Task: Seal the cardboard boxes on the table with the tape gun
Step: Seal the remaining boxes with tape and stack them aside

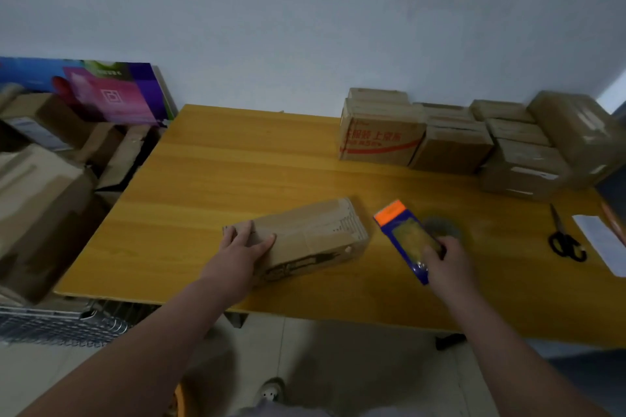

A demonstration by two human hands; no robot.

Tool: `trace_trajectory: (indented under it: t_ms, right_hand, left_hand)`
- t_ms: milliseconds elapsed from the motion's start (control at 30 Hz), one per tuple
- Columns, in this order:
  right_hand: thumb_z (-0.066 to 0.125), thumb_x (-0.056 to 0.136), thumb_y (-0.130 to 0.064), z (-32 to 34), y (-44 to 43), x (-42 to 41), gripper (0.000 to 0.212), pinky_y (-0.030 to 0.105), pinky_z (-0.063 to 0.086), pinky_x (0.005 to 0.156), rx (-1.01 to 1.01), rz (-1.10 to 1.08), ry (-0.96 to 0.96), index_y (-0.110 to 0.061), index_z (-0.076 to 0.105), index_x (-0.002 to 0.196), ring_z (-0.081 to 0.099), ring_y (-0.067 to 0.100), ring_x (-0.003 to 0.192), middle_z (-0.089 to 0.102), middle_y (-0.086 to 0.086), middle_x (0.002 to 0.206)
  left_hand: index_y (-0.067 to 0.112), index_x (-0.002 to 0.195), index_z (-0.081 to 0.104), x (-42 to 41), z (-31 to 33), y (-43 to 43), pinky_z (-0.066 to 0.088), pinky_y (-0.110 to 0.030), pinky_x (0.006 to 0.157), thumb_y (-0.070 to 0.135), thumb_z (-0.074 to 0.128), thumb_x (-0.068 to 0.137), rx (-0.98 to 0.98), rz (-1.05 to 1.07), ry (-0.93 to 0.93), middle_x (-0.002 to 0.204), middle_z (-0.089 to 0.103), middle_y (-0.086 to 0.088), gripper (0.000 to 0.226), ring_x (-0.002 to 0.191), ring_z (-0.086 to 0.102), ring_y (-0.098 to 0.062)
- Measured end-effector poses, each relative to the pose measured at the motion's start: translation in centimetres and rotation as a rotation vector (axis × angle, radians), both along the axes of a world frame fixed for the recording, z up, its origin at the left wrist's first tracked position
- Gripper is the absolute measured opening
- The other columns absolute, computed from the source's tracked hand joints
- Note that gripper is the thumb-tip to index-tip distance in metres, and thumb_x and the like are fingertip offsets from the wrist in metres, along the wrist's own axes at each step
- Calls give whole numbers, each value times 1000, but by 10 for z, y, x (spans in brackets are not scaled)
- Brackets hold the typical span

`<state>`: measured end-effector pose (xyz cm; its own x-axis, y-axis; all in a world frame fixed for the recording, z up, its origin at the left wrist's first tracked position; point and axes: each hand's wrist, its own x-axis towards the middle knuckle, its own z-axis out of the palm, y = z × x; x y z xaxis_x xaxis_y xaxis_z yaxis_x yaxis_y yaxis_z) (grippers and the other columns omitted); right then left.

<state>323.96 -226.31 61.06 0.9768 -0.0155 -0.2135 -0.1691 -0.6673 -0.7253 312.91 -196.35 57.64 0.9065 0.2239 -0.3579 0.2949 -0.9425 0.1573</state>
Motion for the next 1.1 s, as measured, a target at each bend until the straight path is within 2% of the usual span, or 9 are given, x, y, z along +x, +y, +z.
trace_trajectory:
  t_ms: [133, 300, 500, 600, 700, 800, 933, 1033, 1100]
  right_hand:
    - [43, 102, -18, 25, 26, 12, 11, 31, 39, 61, 303, -43, 12, -17, 47, 112, 50, 9, 74, 52, 2, 96]
    - [51, 99, -19, 36, 77, 25, 18, 32, 45, 68, 545, 10, 99, -21, 53, 116, 57, 15, 88, 57, 2, 109]
    - [86, 69, -28, 21, 131, 18, 50, 29, 54, 69, 547, 271, 167, -28, 55, 108, 65, 18, 91, 62, 1, 108]
    - [86, 48, -46, 11, 145, 14, 65, 37, 56, 76, 481, 308, 164, -34, 57, 105, 65, 19, 95, 63, -1, 109]
    - [86, 50, -42, 7, 145, 15, 61, 33, 57, 71, 468, 321, 165, -37, 58, 103, 66, 18, 92, 63, -2, 108]
    - [84, 55, -32, 4, 140, 15, 57, 29, 55, 68, 516, 322, 187, -38, 58, 105, 66, 19, 92, 62, 1, 111]
    - [84, 52, -34, 6, 139, 10, 62, 27, 55, 67, 515, 344, 177, -36, 56, 107, 67, 14, 89, 61, -2, 109]
    - [84, 41, -45, 7, 138, 7, 74, 23, 54, 64, 525, 361, 179, -35, 56, 109, 66, 12, 89, 59, -4, 110]
    - [83, 40, -45, 7, 137, 8, 77, 23, 54, 63, 533, 365, 188, -34, 55, 110, 67, 10, 88, 59, -4, 111]
  left_hand:
    - [39, 152, 12, 12, 3, 19, 19, -52, 115, 5, 43, 100, -46, -98, 31, 159, -16, 0, 69, 144, -18, -37]
    - [44, 149, 16, 28, 7, 54, 31, -40, 110, -6, 43, 95, -93, -286, 61, 156, -13, 10, 78, 140, -22, -26]
    - [39, 149, 22, 42, 9, 76, 26, -36, 114, -2, 42, 96, -140, -405, 77, 155, -4, 18, 70, 145, -13, -26]
    - [31, 151, 24, 43, 9, 80, 22, -32, 113, 0, 41, 97, -170, -429, 64, 159, 7, 11, 64, 146, -9, -25]
    - [26, 150, 28, 40, 7, 86, 19, -28, 114, 0, 49, 94, -234, -424, -11, 158, 13, 12, 65, 146, -7, -18]
    - [21, 144, 41, 40, 4, 92, 19, -26, 114, 0, 58, 87, -344, -355, -73, 156, 22, 9, 63, 146, 0, -12]
    - [15, 124, 64, 38, 13, 88, 27, -20, 109, 7, 60, 88, -454, -169, -234, 146, 45, -3, 37, 139, 34, -13]
    - [14, 103, 73, 39, 21, 84, 48, -33, 95, 12, 57, 93, -607, 169, -382, 112, 68, -3, 19, 107, 61, -20]
    - [16, 92, 72, 44, 26, 81, 53, -41, 84, 17, 57, 94, -833, 461, -383, 94, 69, -5, 15, 88, 64, -22]
